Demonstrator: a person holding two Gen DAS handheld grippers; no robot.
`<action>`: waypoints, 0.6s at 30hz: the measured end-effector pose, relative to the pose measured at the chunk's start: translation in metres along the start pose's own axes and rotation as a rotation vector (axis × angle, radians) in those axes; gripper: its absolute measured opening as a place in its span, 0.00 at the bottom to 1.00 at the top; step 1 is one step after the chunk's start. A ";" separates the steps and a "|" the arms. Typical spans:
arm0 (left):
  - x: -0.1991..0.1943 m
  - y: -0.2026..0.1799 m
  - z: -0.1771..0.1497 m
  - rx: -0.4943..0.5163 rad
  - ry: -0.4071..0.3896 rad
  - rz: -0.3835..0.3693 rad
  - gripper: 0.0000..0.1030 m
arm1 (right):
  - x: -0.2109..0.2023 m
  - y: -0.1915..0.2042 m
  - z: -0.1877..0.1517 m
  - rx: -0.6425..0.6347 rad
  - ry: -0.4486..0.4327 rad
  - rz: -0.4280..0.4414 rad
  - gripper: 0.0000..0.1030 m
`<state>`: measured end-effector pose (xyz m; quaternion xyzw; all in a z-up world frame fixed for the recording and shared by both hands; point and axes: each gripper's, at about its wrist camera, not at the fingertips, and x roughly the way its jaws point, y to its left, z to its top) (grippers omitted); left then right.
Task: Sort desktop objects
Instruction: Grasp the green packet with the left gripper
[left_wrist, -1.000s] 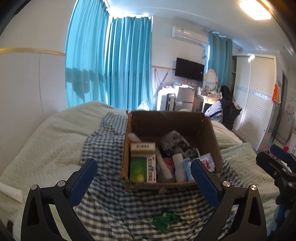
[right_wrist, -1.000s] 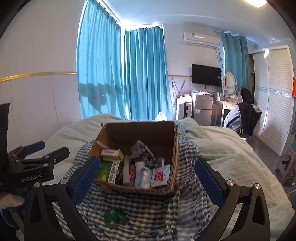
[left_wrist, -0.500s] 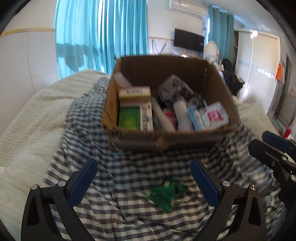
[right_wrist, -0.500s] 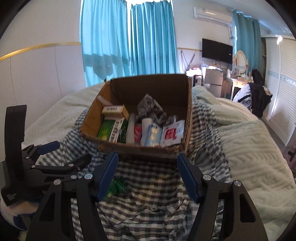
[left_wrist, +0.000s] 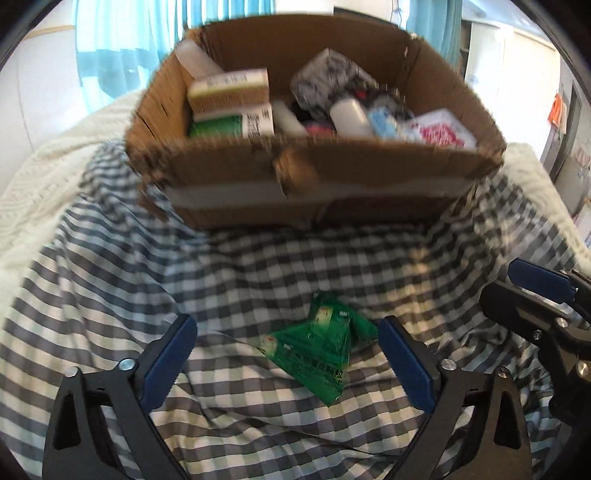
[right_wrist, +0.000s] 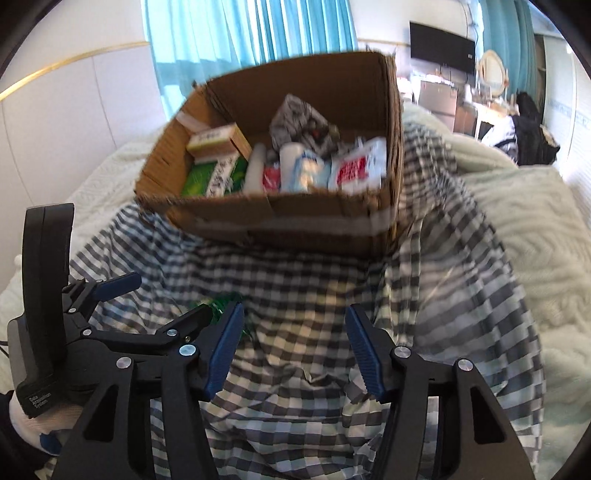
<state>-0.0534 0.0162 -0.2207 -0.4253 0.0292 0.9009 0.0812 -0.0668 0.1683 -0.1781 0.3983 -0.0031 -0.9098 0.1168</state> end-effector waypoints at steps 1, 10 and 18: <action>0.004 0.000 -0.001 0.000 0.013 -0.002 0.94 | 0.004 0.000 -0.001 -0.001 0.012 0.001 0.54; 0.028 -0.005 -0.008 0.019 0.079 -0.022 0.83 | 0.045 0.002 -0.016 -0.022 0.155 0.000 0.47; 0.026 -0.012 -0.015 0.057 0.081 -0.011 0.31 | 0.048 -0.001 -0.020 -0.011 0.180 -0.008 0.37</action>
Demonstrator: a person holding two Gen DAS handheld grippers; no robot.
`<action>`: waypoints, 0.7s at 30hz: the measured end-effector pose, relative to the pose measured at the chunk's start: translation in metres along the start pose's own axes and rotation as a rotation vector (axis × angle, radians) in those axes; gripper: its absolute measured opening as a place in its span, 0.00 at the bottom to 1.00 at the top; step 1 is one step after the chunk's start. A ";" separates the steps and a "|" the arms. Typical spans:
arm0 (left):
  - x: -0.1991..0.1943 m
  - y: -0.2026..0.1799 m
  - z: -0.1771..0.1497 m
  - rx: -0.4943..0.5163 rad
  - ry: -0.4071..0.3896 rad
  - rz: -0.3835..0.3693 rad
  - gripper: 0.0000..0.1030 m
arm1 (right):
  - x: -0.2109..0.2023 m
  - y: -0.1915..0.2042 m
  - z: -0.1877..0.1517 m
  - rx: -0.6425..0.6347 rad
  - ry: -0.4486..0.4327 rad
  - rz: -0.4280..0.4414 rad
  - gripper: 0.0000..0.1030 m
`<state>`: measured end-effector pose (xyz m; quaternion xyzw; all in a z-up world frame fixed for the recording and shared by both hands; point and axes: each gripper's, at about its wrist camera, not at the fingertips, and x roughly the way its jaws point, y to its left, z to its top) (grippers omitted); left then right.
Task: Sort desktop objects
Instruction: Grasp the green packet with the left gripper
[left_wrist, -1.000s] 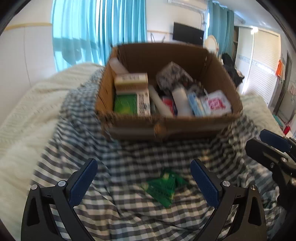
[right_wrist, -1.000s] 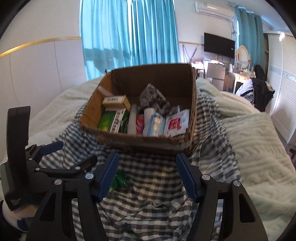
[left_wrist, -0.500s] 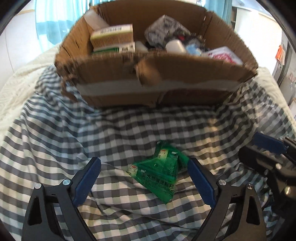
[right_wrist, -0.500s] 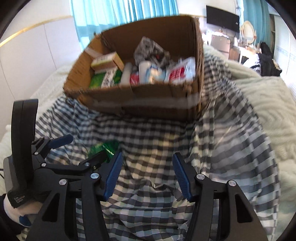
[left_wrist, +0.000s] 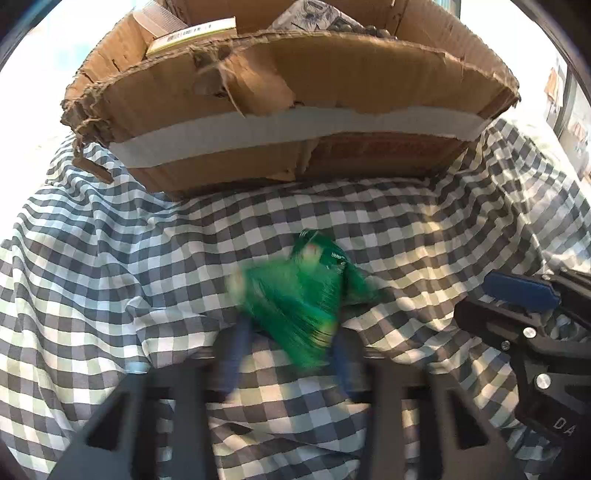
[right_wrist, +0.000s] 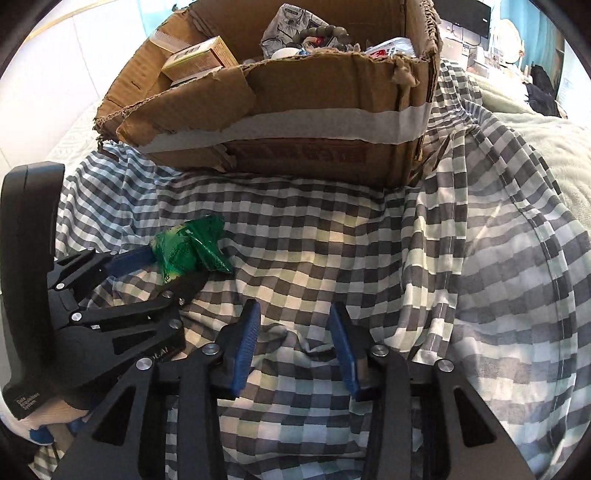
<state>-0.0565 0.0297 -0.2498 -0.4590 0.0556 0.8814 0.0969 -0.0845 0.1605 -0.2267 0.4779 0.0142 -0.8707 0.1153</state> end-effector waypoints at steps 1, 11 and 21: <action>-0.002 0.001 0.000 -0.005 -0.004 -0.006 0.28 | -0.001 0.000 0.000 0.000 -0.004 -0.001 0.37; -0.038 -0.008 -0.007 0.022 -0.081 -0.032 0.09 | -0.031 0.008 -0.001 0.004 -0.076 -0.008 0.37; -0.067 -0.001 0.000 0.006 -0.169 -0.038 0.08 | -0.062 0.020 0.000 0.003 -0.178 -0.016 0.37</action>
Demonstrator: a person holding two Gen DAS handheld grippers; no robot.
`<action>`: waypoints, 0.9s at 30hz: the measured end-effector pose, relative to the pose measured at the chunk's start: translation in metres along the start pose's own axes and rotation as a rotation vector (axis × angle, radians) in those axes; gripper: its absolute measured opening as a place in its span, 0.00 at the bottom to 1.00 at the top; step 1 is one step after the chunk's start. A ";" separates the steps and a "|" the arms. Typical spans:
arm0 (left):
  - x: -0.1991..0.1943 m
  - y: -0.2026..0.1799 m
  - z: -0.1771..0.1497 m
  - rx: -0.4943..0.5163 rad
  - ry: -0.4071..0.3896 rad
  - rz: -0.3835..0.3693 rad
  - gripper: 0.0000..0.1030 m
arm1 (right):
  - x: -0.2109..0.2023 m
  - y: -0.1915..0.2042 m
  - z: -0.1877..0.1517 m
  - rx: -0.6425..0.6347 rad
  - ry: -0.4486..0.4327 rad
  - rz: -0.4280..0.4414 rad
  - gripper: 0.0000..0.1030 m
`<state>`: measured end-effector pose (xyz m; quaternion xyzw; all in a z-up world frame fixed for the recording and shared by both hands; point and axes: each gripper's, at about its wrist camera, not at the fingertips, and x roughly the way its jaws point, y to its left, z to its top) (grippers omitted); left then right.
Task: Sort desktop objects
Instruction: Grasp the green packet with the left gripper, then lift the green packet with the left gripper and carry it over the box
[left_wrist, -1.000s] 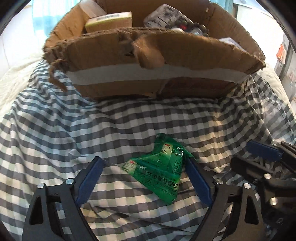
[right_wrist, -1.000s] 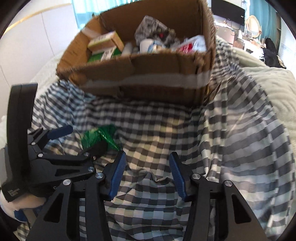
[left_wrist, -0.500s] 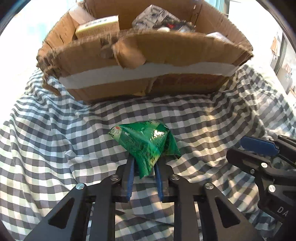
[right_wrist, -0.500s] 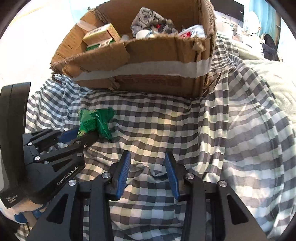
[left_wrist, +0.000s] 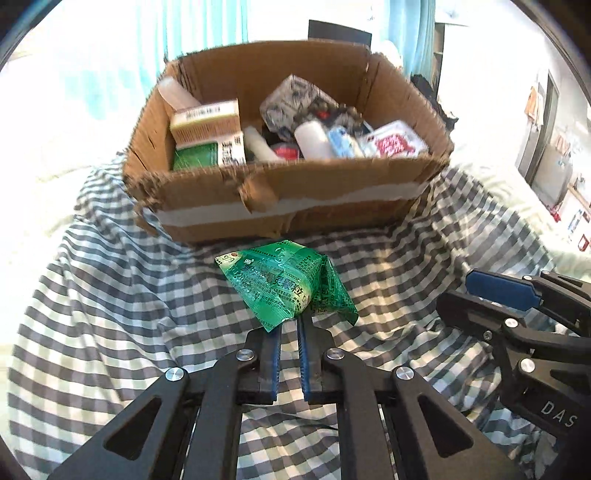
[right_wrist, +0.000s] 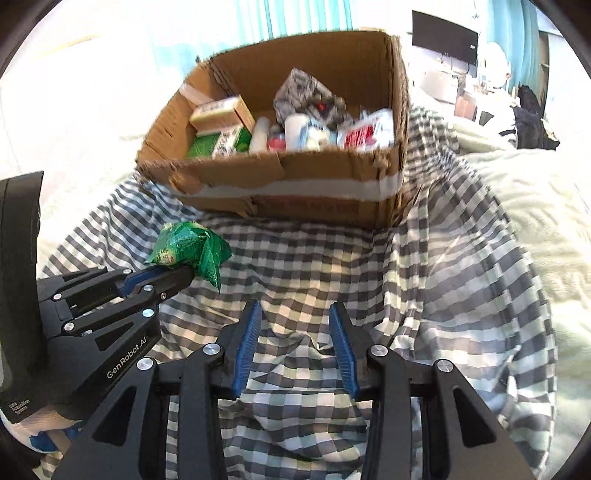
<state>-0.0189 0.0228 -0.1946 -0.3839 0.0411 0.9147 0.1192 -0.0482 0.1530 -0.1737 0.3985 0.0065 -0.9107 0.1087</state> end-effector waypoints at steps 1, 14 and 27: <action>-0.005 0.001 0.002 -0.002 -0.007 -0.003 0.08 | -0.004 0.001 0.001 -0.002 -0.015 -0.004 0.37; -0.077 0.008 0.019 -0.030 -0.153 -0.004 0.08 | -0.070 0.016 0.015 -0.019 -0.191 -0.012 0.35; -0.144 0.007 0.066 -0.037 -0.329 -0.019 0.08 | -0.130 0.019 0.047 -0.033 -0.360 -0.034 0.35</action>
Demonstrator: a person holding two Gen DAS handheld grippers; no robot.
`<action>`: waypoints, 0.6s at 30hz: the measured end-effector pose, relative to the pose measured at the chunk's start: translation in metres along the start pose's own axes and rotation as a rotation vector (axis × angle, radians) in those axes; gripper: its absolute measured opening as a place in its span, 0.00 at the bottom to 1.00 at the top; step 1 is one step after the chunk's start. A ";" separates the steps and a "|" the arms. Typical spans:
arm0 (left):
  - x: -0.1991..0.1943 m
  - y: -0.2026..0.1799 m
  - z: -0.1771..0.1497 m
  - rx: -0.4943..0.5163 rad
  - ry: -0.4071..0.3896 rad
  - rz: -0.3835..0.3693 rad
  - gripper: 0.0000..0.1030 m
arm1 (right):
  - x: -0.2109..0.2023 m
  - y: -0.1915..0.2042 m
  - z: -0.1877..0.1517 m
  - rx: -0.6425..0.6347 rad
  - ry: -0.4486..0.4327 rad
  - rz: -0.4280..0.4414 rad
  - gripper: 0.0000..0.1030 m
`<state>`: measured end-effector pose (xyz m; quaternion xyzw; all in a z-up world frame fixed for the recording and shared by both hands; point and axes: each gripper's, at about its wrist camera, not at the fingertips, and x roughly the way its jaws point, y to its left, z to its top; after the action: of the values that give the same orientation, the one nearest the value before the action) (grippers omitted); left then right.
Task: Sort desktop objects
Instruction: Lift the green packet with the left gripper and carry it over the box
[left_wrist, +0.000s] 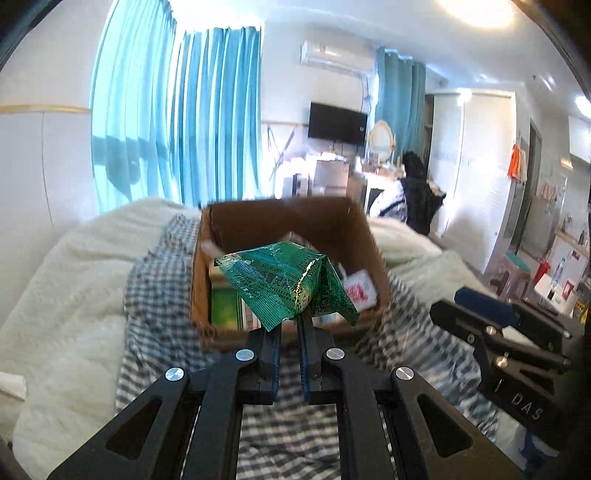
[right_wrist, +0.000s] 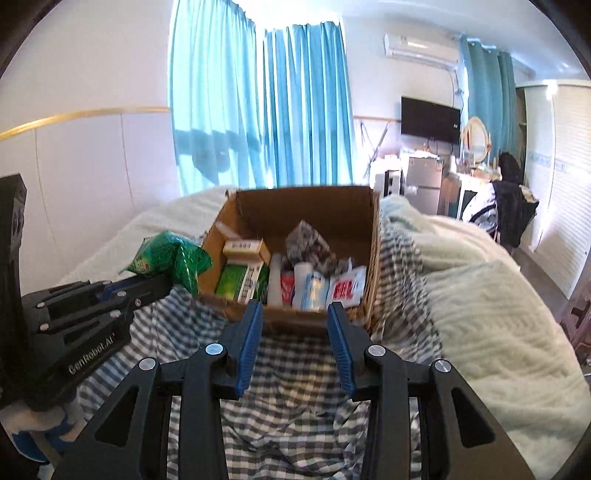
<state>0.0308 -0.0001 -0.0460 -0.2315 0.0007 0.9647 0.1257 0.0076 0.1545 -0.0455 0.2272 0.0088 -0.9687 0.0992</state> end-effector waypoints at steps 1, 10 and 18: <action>-0.002 0.000 0.004 -0.001 -0.012 -0.001 0.08 | -0.002 -0.001 0.002 -0.002 -0.007 -0.002 0.35; -0.006 -0.003 0.045 0.012 -0.101 -0.007 0.08 | -0.014 -0.017 0.042 0.008 -0.106 -0.025 0.35; 0.008 0.000 0.069 0.018 -0.146 -0.012 0.08 | -0.014 -0.014 0.072 -0.031 -0.169 -0.028 0.35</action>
<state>-0.0066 0.0061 0.0116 -0.1594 -0.0010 0.9782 0.1335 -0.0149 0.1667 0.0252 0.1432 0.0187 -0.9854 0.0898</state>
